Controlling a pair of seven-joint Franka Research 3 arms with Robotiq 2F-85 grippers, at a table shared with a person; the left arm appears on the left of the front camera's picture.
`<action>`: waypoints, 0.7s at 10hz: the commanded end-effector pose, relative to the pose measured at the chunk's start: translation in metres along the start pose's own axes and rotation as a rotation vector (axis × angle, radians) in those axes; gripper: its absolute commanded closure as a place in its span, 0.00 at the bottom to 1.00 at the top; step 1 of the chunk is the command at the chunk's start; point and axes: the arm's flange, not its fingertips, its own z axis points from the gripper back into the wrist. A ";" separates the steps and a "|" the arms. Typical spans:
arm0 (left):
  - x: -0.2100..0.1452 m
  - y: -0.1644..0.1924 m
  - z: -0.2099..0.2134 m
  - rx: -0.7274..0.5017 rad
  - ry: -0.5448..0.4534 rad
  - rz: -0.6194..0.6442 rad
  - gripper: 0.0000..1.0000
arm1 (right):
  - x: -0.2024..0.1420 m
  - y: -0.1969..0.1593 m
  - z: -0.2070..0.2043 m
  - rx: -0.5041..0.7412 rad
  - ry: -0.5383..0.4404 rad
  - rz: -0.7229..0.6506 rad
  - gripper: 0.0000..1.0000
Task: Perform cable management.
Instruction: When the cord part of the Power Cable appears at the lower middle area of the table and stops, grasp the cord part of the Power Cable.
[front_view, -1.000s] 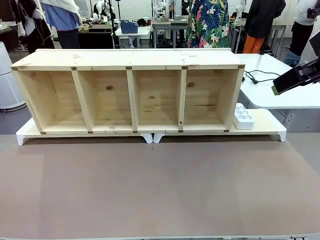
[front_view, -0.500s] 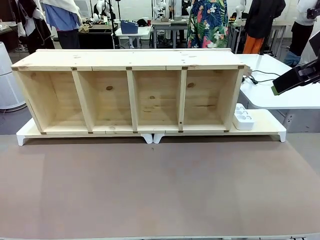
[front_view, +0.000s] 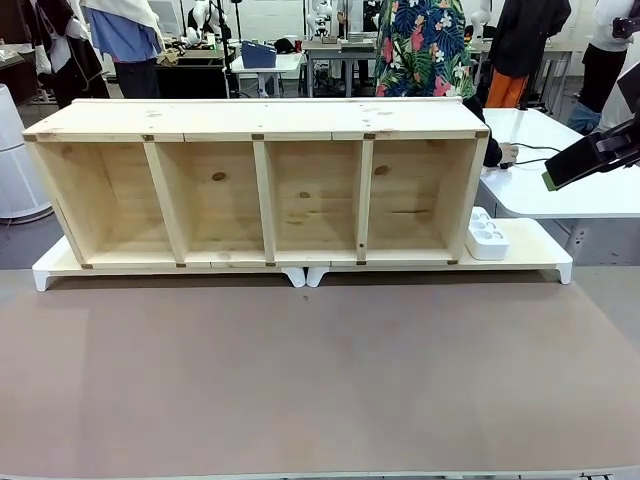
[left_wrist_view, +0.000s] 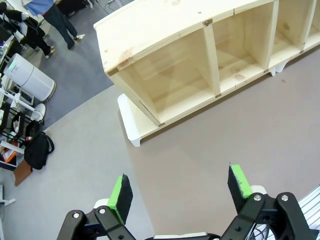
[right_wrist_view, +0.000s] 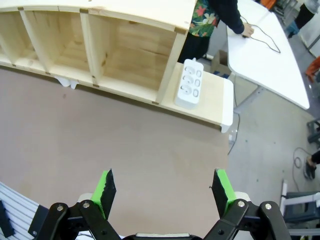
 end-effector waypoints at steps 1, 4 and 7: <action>0.003 0.000 -0.002 0.007 -0.010 0.015 0.00 | 0.002 0.000 0.000 -0.001 -0.013 0.006 0.00; 0.003 0.000 -0.002 0.007 -0.010 0.015 0.00 | 0.002 0.000 0.000 -0.001 -0.013 0.006 0.00; 0.003 0.000 -0.002 0.007 -0.010 0.015 0.00 | 0.002 0.000 0.000 -0.001 -0.013 0.006 0.00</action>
